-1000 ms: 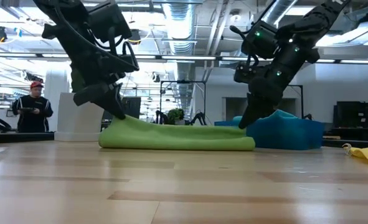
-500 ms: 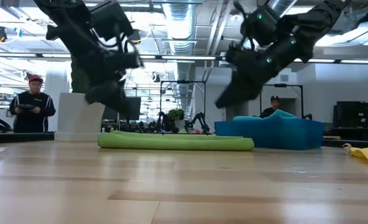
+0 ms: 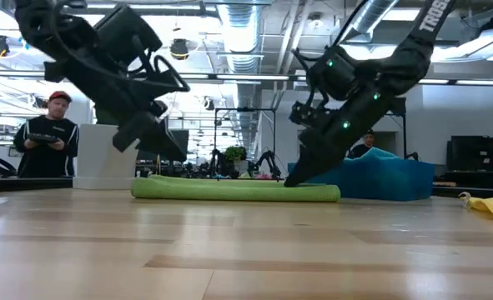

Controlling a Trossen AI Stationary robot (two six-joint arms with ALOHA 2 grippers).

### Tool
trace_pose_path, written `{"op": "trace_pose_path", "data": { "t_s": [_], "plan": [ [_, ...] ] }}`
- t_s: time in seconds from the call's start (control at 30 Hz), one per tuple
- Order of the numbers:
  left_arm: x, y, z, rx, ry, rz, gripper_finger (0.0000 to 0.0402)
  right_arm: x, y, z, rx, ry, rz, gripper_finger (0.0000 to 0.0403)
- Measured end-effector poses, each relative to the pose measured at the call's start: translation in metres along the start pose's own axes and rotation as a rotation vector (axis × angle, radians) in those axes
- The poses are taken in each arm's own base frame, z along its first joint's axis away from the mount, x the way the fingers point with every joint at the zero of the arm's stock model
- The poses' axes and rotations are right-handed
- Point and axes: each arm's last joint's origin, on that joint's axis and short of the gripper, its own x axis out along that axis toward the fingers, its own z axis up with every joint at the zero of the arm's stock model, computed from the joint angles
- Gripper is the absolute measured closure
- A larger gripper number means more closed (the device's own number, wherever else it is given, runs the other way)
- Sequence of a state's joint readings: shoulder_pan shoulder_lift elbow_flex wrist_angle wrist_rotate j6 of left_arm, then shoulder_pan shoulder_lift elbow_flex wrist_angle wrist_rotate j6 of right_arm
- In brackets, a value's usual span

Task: Fold microfiber towels
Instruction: Fold the green microfiber towel

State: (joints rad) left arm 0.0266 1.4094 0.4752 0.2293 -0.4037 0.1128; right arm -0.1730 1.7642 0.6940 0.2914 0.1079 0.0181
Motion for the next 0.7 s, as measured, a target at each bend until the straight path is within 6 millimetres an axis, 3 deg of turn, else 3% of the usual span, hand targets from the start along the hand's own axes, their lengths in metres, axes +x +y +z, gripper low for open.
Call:
{"op": "trace_pose_path", "data": {
  "t_s": [0.3,0.53,0.7],
  "plan": [
    [0.001,0.003,-0.028,-0.056,0.015,0.03,0.0401,-0.001,-0.001,-0.002,0.008,0.016,-0.026,0.0371],
    [0.002,0.007,-0.026,-0.051,-0.012,0.069,0.04,-0.044,-0.004,0.03,0.019,-0.149,-0.019,0.0381],
    [0.002,0.009,-0.028,-0.062,0.004,0.079,0.04,-0.068,0.01,0.038,0.016,-0.192,0.028,0.0376]
  ]
}}
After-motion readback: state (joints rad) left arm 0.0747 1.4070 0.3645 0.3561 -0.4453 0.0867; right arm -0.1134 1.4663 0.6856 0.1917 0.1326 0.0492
